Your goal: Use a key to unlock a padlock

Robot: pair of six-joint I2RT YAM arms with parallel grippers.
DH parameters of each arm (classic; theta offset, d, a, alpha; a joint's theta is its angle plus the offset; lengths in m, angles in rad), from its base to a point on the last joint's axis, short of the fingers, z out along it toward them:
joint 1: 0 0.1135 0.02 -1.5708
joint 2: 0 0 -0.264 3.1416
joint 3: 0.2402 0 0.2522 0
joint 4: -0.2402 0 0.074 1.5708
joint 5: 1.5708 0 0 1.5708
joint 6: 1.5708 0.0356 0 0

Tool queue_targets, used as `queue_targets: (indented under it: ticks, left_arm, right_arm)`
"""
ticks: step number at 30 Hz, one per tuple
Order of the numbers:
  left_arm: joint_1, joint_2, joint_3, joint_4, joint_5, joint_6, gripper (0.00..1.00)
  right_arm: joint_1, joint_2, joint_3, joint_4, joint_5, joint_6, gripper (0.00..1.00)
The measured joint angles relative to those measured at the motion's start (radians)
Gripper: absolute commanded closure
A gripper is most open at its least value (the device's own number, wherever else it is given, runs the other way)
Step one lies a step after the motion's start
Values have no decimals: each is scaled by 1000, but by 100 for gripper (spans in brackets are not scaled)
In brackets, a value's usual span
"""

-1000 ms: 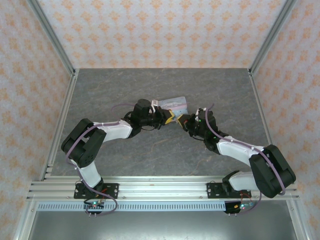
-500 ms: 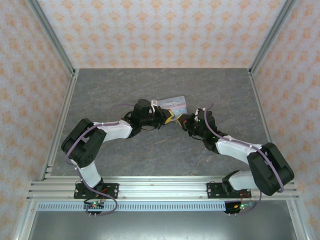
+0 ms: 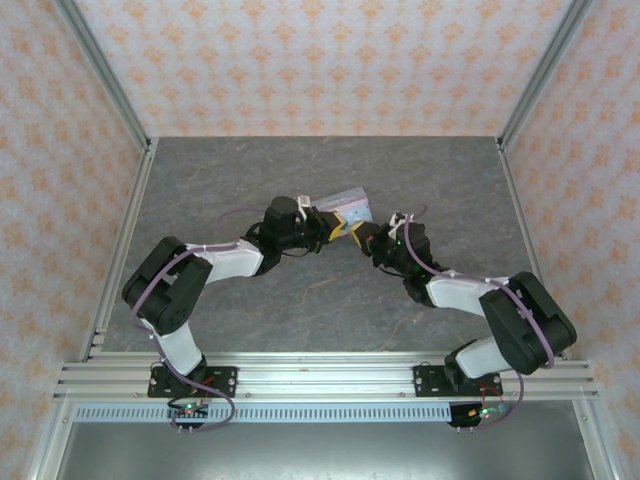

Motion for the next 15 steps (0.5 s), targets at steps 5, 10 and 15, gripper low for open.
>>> queue_targets:
  ticks: [5, 10, 15]
  left_arm:
    - [1, -2, -5, 20, 0, -21, 100]
    - [1, -3, -14, 41, -12, -37, 100]
    - [3, -3, -16, 43, -24, -44, 100]
  right_arm:
    - [-20, 11, -9, 43, -38, 0, 100]
    - [-32, 44, -10, 95, -74, 5, 100]
    - [-35, 78, -10, 147, -85, 24, 100]
